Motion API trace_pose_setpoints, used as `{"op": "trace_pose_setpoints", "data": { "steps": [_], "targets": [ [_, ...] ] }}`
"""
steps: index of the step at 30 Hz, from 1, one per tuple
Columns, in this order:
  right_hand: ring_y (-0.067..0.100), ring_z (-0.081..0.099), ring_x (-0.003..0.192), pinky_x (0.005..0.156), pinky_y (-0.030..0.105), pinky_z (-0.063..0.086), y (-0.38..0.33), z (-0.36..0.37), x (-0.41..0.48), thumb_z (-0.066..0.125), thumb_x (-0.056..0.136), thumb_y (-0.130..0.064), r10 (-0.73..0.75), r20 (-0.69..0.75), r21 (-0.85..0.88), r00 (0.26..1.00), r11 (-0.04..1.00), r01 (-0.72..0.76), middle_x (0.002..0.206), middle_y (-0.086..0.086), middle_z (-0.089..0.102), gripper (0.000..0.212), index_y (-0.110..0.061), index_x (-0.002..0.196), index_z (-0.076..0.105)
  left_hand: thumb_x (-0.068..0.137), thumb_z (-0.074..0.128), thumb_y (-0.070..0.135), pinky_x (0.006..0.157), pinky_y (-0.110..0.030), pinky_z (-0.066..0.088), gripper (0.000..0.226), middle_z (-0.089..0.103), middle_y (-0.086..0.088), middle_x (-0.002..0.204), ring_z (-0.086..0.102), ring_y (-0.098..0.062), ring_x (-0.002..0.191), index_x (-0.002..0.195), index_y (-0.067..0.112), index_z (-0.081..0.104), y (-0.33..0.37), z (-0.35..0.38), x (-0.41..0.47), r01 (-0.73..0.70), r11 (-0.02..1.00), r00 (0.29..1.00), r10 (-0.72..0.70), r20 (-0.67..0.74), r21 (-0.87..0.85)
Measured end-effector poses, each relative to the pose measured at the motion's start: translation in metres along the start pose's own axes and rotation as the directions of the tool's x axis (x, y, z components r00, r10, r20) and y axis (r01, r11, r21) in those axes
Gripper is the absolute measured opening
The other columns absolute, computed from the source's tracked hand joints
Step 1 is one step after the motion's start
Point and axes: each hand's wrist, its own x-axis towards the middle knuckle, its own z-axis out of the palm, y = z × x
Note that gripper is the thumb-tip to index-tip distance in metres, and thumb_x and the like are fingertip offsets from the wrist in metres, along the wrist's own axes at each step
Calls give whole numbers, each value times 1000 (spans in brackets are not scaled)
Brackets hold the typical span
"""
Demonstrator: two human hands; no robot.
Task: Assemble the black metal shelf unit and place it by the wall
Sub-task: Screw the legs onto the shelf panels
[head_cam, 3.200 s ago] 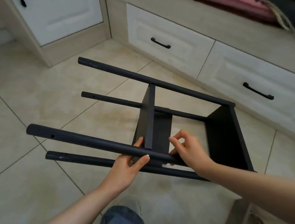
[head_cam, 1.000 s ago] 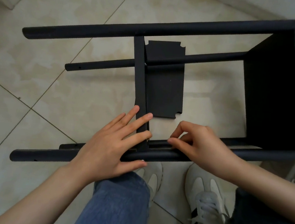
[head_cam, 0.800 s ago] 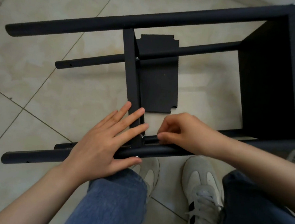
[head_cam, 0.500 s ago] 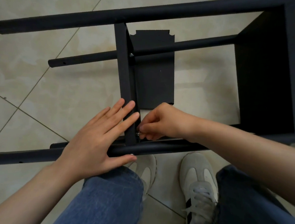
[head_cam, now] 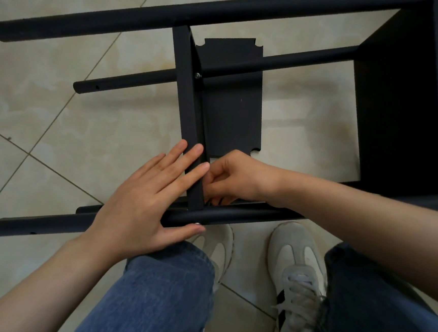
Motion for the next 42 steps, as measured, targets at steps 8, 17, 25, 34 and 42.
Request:
{"op": "trace_pose_setpoints", "data": {
  "steps": [8, 17, 25, 34, 42],
  "targets": [
    [6, 65, 64, 68, 22, 54, 2, -2, 3, 65, 91, -5, 32, 39, 4, 999, 999, -33, 63, -7, 68, 14, -10, 78, 68, 90, 56, 64, 117, -52, 35, 80, 24, -7, 166, 17, -26, 155, 152, 14, 42, 1, 0, 1, 7, 1000, 1000, -7, 3, -6],
    [9, 65, 70, 67, 19, 53, 4, -8, 6, 66, 91, -8, 149, 135, 128, 980, 978, -166, 79, 2, 72, 13, -14, 82, 73, 89, 57, 63, 117, -52, 35, 80, 24, -7, 166, 17, -25, 155, 150, 13, 45, 2, 0, 2, 14, 1000, 1000, -14, 3, -11],
    [18, 62, 85, 96, 37, 50, 3, -10, 13, 63, 93, -18, 235, 285, 110, 929, 955, -275, 89, 5, 68, 10, -11, 92, 70, 89, 60, 60, 117, -53, 35, 79, 25, -9, 165, 17, -27, 155, 150, 11, 45, 3, 1, 2, 9, 1000, 1000, -9, -5, -28],
    [17, 63, 83, 94, 37, 49, 3, -10, 13, 63, 92, -16, 256, 284, 92, 924, 952, -292, 84, 4, 68, 11, -13, 86, 71, 89, 61, 59, 116, -54, 36, 79, 25, -8, 165, 17, -26, 155, 150, 12, 44, 4, 0, 3, 9, 1000, 1000, -9, -4, -28],
    [15, 51, 70, 79, 30, 44, 4, -14, 15, 68, 90, -15, 268, 244, 109, 932, 947, -301, 67, 0, 61, 14, -10, 80, 76, 89, 63, 57, 116, -53, 35, 79, 26, -9, 165, 17, -27, 155, 151, 12, 43, 4, 0, 3, 5, 999, 1000, -5, -5, -34]
  ]
}}
